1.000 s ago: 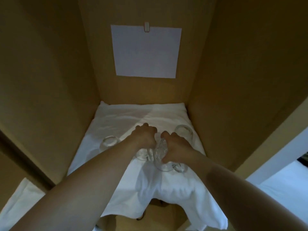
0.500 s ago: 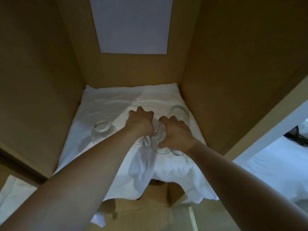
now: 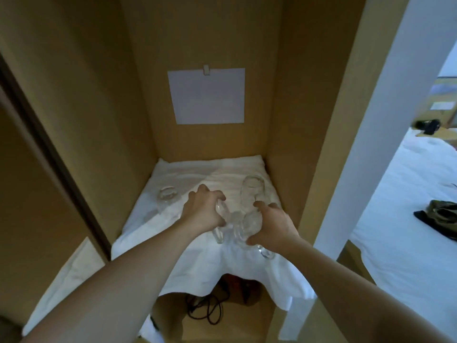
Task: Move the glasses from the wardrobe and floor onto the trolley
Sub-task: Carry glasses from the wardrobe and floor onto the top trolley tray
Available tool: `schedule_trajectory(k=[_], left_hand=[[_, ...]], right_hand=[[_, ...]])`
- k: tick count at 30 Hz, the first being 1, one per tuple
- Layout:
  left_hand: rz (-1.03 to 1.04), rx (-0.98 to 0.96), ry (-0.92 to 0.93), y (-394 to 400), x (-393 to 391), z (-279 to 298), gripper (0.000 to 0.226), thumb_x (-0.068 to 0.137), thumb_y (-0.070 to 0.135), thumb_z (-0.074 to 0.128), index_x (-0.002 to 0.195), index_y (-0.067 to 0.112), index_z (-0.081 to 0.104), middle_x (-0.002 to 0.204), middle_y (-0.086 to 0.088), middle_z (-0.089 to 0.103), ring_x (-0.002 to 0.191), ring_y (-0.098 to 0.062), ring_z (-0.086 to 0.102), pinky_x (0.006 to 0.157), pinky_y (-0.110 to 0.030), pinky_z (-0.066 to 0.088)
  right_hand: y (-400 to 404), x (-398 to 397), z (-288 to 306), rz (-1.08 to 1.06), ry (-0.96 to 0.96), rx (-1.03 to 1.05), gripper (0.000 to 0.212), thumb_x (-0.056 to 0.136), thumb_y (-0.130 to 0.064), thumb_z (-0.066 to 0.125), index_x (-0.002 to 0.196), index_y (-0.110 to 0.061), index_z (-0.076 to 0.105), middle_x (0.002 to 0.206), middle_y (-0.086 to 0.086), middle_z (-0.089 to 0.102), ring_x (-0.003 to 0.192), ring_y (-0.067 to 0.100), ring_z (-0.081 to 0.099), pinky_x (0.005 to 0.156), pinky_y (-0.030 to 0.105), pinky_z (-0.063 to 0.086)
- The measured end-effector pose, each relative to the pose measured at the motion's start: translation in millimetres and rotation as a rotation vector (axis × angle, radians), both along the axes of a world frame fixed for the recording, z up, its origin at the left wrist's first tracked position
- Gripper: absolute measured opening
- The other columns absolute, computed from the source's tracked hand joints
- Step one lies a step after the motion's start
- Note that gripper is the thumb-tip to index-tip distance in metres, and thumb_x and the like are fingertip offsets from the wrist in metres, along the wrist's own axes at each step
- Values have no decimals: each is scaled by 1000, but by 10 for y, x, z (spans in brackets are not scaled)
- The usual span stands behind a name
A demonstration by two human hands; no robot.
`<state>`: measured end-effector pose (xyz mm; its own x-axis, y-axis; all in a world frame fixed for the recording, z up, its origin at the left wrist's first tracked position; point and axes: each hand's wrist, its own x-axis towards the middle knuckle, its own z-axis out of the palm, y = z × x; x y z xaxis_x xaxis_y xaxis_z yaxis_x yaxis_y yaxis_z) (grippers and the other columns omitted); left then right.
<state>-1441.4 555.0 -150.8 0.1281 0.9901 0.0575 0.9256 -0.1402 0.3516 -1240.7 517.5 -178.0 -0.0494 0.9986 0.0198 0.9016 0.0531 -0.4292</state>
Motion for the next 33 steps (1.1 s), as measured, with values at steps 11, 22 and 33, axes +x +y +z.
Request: schedule_trajectory(k=[11, 22, 33], left_hand=[[262, 138, -660, -1234, 381, 595, 59, 37, 57, 96, 89, 42, 71, 90, 32, 54, 83, 15, 45, 65, -15, 41], [93, -53, -1270, -1709, 1459, 972, 61, 45, 38, 100, 100, 31, 75, 103, 6, 75, 84, -18, 75, 56, -37, 61], [-220, -719, -1612, -1902, 3230, 994, 73, 69, 31, 87, 135, 14, 61, 123, -12, 71, 108, -34, 70, 95, -49, 55]], right_hand=[[-1134, 907, 665, -147, 668, -19, 96, 24, -40, 98, 114, -28, 65, 102, -1, 65, 84, 20, 70, 61, 41, 63], [-2205, 2297, 956, -292, 1466, 14, 50, 62, -21, 85, 107, -2, 73, 101, 19, 76, 83, 31, 76, 79, 44, 62], [-2873, 3353, 734, -624, 2009, 270, 62, 59, -44, 93, 109, -12, 75, 118, 14, 69, 103, 31, 68, 80, 38, 60]])
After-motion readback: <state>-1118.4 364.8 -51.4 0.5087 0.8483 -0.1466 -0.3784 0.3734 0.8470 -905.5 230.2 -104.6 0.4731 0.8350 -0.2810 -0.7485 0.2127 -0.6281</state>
